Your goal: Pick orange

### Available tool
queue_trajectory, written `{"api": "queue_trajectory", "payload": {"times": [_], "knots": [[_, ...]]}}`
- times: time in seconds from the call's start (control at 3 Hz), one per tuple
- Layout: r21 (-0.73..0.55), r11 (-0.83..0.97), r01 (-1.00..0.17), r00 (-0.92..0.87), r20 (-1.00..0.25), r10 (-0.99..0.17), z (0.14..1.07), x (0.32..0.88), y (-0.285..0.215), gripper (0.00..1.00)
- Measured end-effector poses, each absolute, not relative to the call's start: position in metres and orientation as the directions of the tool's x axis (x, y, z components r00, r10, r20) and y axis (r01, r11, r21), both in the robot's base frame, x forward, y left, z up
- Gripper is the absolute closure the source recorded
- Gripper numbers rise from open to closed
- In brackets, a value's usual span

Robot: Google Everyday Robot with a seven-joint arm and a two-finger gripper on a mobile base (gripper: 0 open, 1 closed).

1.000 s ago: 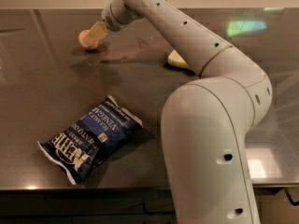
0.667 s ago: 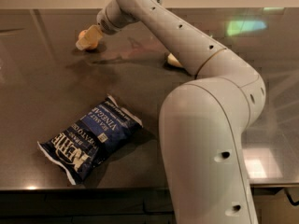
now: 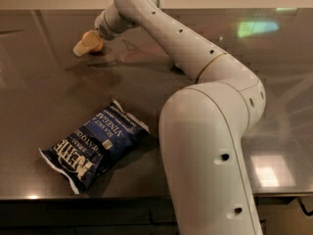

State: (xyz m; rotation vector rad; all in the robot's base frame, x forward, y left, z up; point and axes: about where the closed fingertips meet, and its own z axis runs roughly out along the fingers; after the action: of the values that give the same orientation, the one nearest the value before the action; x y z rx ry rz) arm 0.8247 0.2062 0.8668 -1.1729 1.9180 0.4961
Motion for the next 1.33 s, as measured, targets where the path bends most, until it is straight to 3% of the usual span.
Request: {"api": "queue_trajectory", "payload": {"times": [0.33,1.0,1.33], "knots": [[-0.059,0.472,-0.880,-0.243,-0.797,-0.553,0.859,0.826,0.223,0.54],[-0.043,0.474,-0.879,-0.260,-0.791,-0.554,0.871,0.819,0.202,0.98],[-0.047,0.474,-0.879,-0.255,-0.793,-0.553,0.893,0.806,0.178,1.00]]}}
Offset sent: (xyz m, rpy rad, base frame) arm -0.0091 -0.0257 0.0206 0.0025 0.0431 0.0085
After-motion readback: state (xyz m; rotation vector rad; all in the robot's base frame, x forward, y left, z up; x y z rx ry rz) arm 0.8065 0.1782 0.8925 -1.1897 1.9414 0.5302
